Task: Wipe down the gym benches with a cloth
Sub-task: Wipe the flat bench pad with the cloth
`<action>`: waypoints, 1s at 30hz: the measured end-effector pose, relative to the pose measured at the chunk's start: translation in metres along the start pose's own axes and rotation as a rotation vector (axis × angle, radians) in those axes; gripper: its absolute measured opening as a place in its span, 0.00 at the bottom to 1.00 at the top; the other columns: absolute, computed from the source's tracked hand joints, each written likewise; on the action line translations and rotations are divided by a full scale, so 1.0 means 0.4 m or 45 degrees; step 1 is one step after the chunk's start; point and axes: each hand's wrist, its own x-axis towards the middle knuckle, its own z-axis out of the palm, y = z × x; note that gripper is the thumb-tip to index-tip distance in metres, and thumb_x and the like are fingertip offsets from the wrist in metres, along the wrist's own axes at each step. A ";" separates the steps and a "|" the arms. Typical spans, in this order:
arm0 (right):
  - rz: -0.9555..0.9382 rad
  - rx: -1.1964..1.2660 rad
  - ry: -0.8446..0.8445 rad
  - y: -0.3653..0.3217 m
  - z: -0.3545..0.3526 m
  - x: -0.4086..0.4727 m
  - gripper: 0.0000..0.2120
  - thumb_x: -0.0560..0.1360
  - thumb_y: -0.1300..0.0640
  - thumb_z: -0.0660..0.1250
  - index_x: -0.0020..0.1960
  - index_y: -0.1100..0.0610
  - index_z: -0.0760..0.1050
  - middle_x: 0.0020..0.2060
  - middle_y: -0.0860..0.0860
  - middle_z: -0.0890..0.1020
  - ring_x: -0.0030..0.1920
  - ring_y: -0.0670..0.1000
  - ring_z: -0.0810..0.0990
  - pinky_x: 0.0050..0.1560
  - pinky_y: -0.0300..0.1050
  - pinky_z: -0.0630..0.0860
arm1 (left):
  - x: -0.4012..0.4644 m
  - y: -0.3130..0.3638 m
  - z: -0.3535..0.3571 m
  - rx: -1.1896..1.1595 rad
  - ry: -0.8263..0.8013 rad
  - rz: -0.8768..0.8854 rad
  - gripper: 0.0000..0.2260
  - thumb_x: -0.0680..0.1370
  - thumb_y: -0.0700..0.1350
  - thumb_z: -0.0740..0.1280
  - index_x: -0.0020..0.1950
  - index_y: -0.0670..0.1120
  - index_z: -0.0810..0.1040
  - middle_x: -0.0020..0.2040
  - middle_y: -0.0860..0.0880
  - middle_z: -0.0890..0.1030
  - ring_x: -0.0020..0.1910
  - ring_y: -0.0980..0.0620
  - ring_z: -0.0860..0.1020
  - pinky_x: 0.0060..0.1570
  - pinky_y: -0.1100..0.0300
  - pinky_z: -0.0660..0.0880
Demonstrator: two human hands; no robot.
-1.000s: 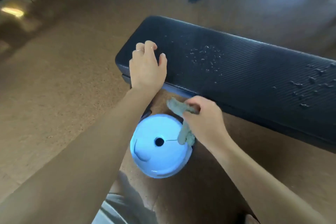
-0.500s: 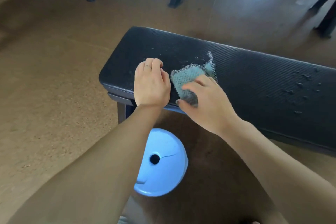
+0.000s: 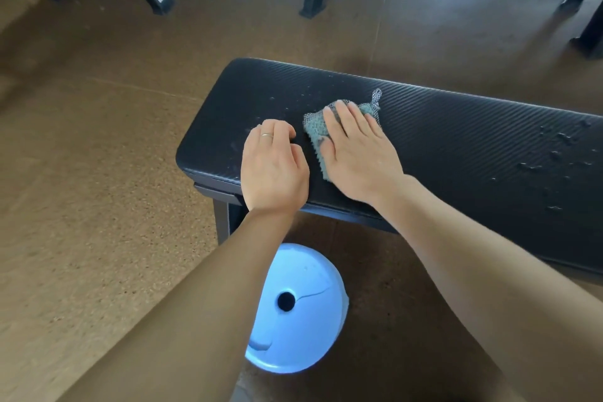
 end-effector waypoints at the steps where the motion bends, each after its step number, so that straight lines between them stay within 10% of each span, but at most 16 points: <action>1: 0.018 -0.001 -0.012 0.001 -0.003 0.024 0.29 0.86 0.46 0.42 0.84 0.56 0.46 0.84 0.55 0.48 0.83 0.53 0.44 0.82 0.52 0.43 | 0.000 -0.001 0.000 0.005 -0.002 0.009 0.17 0.78 0.44 0.50 0.52 0.43 0.78 0.51 0.45 0.80 0.50 0.46 0.75 0.53 0.55 0.72; 14: -0.018 0.000 -0.065 -0.017 -0.007 -0.222 0.31 0.84 0.44 0.36 0.84 0.55 0.46 0.84 0.53 0.48 0.83 0.53 0.44 0.82 0.51 0.42 | -0.003 -0.009 0.002 0.038 -0.012 -0.016 0.13 0.77 0.39 0.55 0.51 0.43 0.78 0.52 0.46 0.80 0.51 0.46 0.75 0.54 0.53 0.72; 30: -0.131 0.034 -0.057 0.072 -0.022 0.121 0.28 0.87 0.48 0.43 0.84 0.56 0.46 0.84 0.53 0.48 0.83 0.53 0.45 0.82 0.51 0.42 | 0.007 -0.010 0.006 0.054 0.023 -0.046 0.10 0.76 0.35 0.57 0.49 0.44 0.77 0.52 0.49 0.79 0.52 0.50 0.72 0.53 0.56 0.70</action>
